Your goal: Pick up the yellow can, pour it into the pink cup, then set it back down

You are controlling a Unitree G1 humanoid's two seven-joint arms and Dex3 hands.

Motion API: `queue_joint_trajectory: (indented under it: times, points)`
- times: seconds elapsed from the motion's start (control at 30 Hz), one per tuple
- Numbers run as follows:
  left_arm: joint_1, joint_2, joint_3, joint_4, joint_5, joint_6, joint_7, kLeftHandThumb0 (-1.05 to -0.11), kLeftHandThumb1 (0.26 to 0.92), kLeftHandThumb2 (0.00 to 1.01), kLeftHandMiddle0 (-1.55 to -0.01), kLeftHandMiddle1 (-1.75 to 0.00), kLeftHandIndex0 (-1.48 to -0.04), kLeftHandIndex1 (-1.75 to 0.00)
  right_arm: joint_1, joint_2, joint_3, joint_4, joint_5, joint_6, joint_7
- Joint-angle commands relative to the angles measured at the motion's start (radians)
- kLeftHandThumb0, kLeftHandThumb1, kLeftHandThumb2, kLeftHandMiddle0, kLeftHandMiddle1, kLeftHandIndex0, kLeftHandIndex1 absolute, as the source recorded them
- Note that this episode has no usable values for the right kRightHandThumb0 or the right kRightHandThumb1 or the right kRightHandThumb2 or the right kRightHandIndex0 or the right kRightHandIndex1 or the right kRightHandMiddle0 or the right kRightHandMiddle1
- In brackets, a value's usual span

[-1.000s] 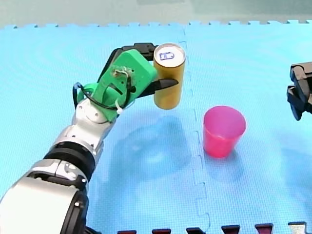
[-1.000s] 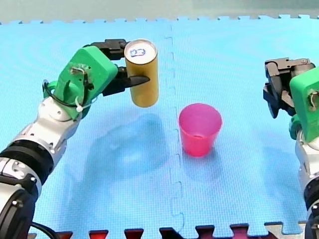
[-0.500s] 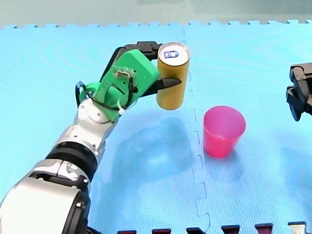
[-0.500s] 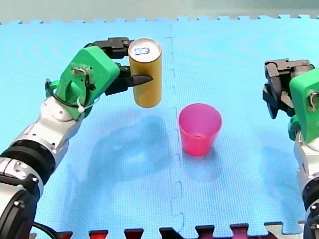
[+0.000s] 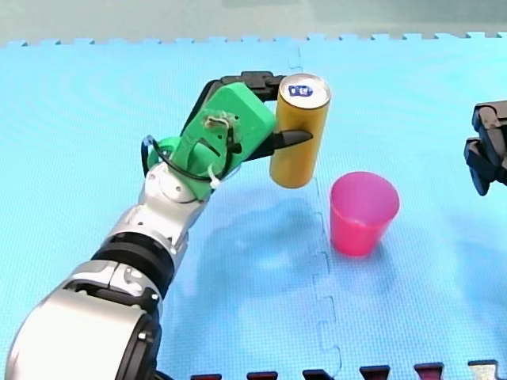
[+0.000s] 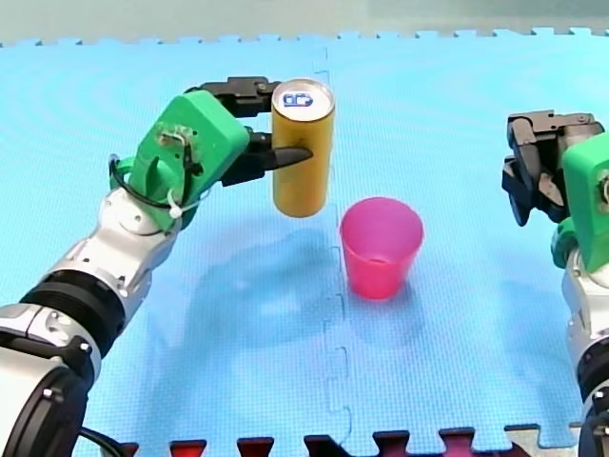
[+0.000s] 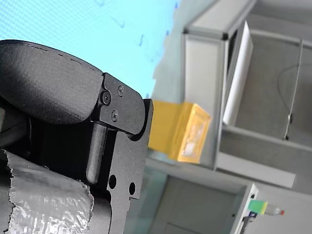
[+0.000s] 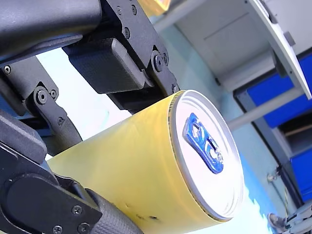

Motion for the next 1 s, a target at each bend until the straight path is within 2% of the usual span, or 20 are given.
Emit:
queue_joint_trajectory:
  times: [0.0,0.23,0.53,0.67,0.83,0.97]
  points:
    - [-0.012,-0.001,0.005,-0.003,-0.008,0.003,-0.006,-0.394,0.772,0.0,-1.36,0.0,-1.2,0.0,-0.005,-0.003,-0.003,-0.002,0.005,-0.002,0.002]
    - [-0.017,-0.012,0.001,-0.003,-0.007,0.008,-0.004,-0.384,0.774,0.0,-1.36,0.0,-1.2,0.0,-0.006,-0.002,-0.007,-0.005,0.01,-0.002,0.008]
    - [-0.02,-0.022,-0.001,-0.003,-0.005,0.01,-0.004,-0.376,0.776,0.0,-1.37,-0.01,-1.2,0.0,-0.007,0.002,-0.019,-0.005,0.029,-0.002,0.033]
    - [-0.02,-0.022,-0.004,-0.002,-0.002,0.011,-0.001,-0.373,0.777,0.0,-1.37,-0.01,-1.2,0.0,-0.004,0.002,-0.019,-0.005,0.028,-0.007,0.033]
    - [-0.021,-0.009,-0.056,0.0,0.061,0.017,0.063,-0.371,0.777,0.0,-1.38,-0.01,-1.2,0.0,-0.001,0.001,-0.017,-0.007,0.026,-0.012,0.032]
    - [-0.021,-0.008,-0.07,0.003,0.08,0.018,0.085,-0.368,0.776,0.0,-1.37,0.0,-1.19,0.0,0.001,0.0,-0.011,-0.008,0.02,-0.012,0.027]
